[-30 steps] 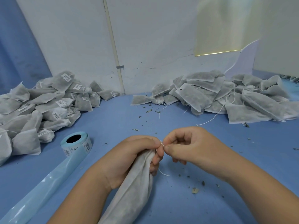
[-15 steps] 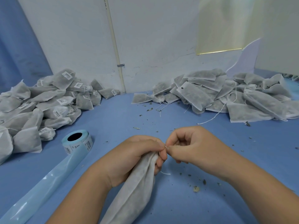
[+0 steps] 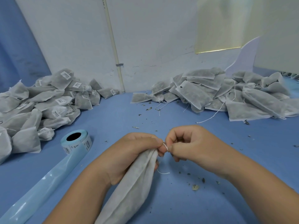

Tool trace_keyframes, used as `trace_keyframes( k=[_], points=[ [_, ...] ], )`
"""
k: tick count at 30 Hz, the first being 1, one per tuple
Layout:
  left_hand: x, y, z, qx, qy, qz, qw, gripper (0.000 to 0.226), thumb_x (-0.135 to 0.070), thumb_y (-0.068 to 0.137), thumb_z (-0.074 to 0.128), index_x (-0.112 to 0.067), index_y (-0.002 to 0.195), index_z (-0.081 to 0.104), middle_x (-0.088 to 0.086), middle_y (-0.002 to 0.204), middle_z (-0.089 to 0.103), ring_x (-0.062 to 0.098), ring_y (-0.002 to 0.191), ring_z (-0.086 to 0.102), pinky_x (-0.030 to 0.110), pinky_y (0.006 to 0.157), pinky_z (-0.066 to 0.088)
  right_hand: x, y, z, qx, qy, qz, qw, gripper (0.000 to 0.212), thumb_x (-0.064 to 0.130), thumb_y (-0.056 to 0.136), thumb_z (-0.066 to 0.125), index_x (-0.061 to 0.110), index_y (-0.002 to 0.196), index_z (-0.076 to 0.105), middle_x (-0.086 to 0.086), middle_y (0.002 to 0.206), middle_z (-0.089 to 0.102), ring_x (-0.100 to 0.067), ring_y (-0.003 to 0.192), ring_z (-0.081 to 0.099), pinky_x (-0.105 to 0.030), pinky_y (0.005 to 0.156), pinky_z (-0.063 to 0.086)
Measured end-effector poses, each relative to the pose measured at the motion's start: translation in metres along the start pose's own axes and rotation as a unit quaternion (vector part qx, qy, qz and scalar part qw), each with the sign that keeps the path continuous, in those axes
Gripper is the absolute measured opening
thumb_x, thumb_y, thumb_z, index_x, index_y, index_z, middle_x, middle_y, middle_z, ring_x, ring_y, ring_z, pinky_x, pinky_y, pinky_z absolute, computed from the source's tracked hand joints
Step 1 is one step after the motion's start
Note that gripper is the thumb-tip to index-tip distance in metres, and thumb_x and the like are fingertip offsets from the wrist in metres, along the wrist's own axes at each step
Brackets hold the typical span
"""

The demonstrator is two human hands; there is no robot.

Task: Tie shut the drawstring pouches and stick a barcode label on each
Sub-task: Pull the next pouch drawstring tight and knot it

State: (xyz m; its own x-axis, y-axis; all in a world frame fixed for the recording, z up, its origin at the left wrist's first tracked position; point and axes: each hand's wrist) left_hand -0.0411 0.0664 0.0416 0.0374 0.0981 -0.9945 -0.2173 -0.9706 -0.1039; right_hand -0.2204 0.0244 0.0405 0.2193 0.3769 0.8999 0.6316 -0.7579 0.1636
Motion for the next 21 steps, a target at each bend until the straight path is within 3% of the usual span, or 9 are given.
trace_keyframes(
  k=[4,7,14,21],
  points=[
    [0.0018,0.0004,-0.0033,-0.044,-0.003,0.010,0.999,0.014,-0.022,0.072,0.065,-0.012,0.064,0.067,0.004,0.056,0.056,0.019,0.042,0.049,0.025,0.048,0.042,-0.0012,0.0000,-0.0020,-0.001,0.024,-0.008,1.000,0.009,0.024,0.065,0.056,0.024,0.065,0.064,0.006,0.058,0.060,-0.022,0.065,0.045,-0.040,0.064,0.038],
    [0.0011,-0.0005,-0.0024,-0.023,-0.025,0.019,0.999,0.014,-0.022,0.075,0.066,-0.012,0.065,0.067,0.005,0.067,0.058,0.019,0.043,0.049,0.026,0.048,0.043,-0.0030,0.0018,-0.0024,-0.026,0.021,-0.013,0.999,0.009,0.029,0.067,0.059,0.024,0.068,0.067,0.005,0.058,0.061,-0.018,0.062,0.049,-0.037,0.063,0.040],
    [0.0016,-0.0002,-0.0003,0.003,-0.061,0.017,0.998,0.018,-0.020,0.078,0.061,-0.010,0.065,0.067,0.006,0.064,0.056,0.019,0.045,0.048,0.026,0.049,0.044,-0.0033,0.0024,-0.0023,-0.069,0.020,-0.031,0.997,0.010,0.022,0.078,0.066,0.023,0.068,0.066,0.008,0.058,0.059,-0.005,0.054,0.058,-0.021,0.055,0.042],
    [0.0010,0.0022,-0.0017,0.022,-0.107,-0.003,0.994,0.019,-0.022,0.077,0.059,-0.011,0.062,0.061,0.005,0.061,0.052,0.018,0.042,0.046,0.026,0.048,0.043,0.0002,0.0014,0.0012,-0.062,0.040,-0.044,0.996,0.015,0.031,0.071,0.063,0.018,0.071,0.069,-0.003,0.058,0.062,-0.011,0.053,0.057,-0.025,0.050,0.042]
  ],
)
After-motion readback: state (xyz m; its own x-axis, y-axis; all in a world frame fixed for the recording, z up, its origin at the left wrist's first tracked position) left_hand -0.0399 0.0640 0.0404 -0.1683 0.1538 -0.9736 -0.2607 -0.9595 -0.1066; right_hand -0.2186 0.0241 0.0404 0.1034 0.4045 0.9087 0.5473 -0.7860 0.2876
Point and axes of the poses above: each hand's wrist, its own y-axis towards the middle knuckle, its own z-axis out of the palm, x = y × z
